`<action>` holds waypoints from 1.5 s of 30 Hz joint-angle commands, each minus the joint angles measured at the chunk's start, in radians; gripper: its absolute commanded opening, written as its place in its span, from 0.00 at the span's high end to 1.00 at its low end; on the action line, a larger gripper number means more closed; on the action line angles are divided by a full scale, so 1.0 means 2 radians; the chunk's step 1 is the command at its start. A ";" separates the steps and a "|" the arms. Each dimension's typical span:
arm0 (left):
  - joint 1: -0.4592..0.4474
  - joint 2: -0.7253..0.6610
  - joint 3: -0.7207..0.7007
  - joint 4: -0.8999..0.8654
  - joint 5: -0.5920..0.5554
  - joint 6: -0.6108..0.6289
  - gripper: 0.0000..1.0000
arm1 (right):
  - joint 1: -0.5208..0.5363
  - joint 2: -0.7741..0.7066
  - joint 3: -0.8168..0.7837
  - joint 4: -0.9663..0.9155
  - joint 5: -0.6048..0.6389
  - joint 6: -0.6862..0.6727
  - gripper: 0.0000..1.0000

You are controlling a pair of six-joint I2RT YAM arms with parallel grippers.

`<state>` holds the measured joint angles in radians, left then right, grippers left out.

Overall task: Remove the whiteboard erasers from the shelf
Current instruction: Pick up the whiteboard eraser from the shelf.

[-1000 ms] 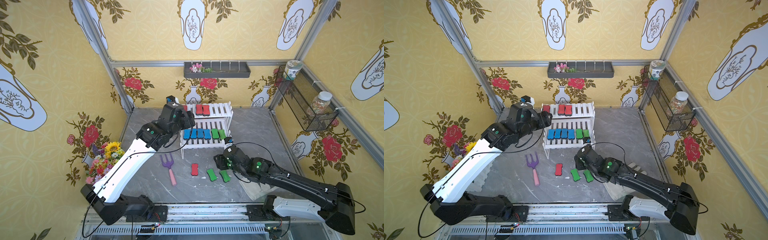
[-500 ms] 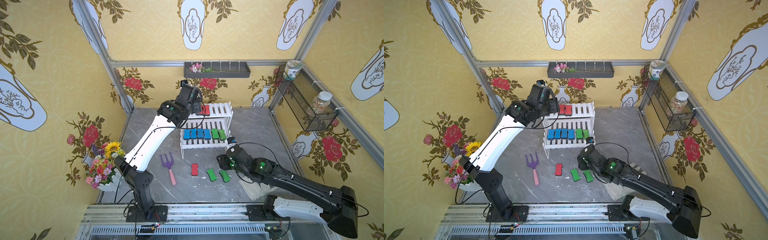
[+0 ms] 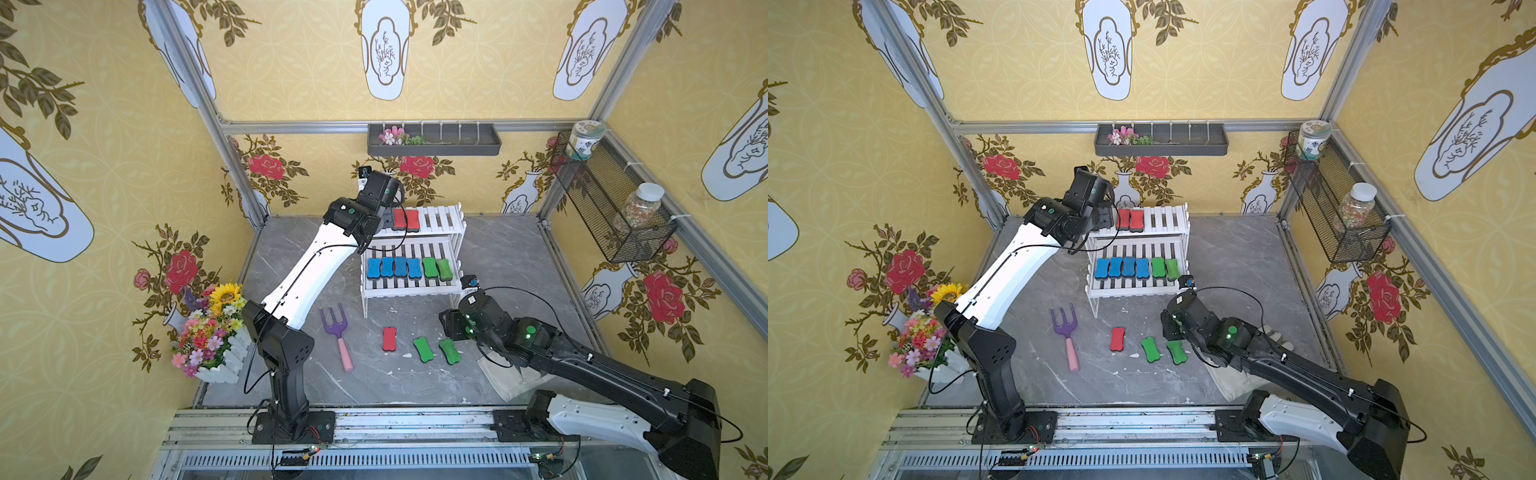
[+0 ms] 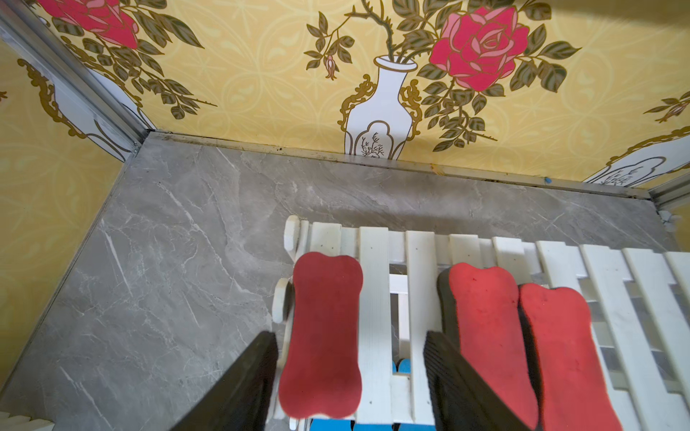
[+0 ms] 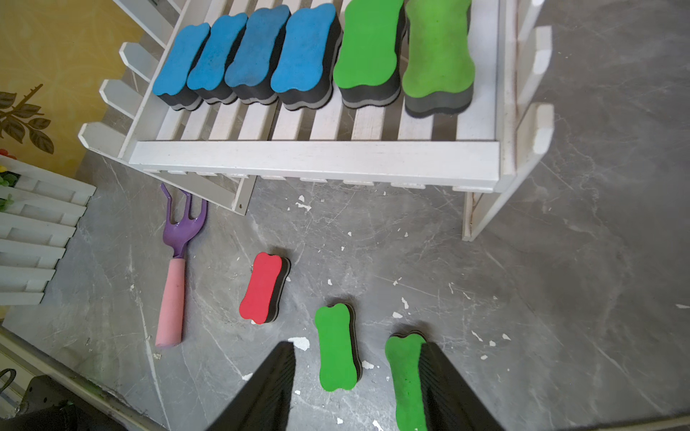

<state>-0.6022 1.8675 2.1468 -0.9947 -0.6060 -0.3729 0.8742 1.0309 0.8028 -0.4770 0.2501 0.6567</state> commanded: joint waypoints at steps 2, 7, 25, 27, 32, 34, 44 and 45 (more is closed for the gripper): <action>0.000 0.007 -0.005 0.003 -0.017 0.007 0.32 | -0.005 -0.005 -0.004 0.004 -0.006 -0.004 0.42; 0.000 0.012 -0.010 0.010 -0.009 0.008 0.32 | -0.008 -0.007 -0.007 0.005 -0.007 -0.003 0.42; 0.000 0.030 -0.021 0.003 -0.020 0.012 0.40 | -0.012 -0.022 -0.010 -0.003 -0.004 0.000 0.42; 0.000 0.030 -0.022 0.002 -0.024 0.014 0.43 | -0.013 -0.023 -0.010 -0.002 -0.003 0.001 0.42; 0.000 0.022 -0.021 0.009 -0.019 0.014 0.48 | -0.012 -0.022 -0.010 -0.001 -0.002 0.004 0.42; 0.000 0.016 -0.017 0.012 -0.016 0.015 0.51 | -0.012 -0.021 -0.009 -0.001 -0.002 0.004 0.42; -0.001 -0.039 -0.030 0.014 0.019 -0.008 0.60 | -0.012 -0.025 -0.007 -0.007 0.003 0.011 0.42; -0.003 -0.052 -0.041 0.014 0.021 -0.014 0.61 | -0.012 -0.026 -0.006 -0.008 0.004 0.011 0.42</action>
<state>-0.6048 1.7962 2.0960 -0.9718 -0.5957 -0.3668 0.8505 0.9859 0.7837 -0.4938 0.2398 0.6735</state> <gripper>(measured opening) 0.397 0.581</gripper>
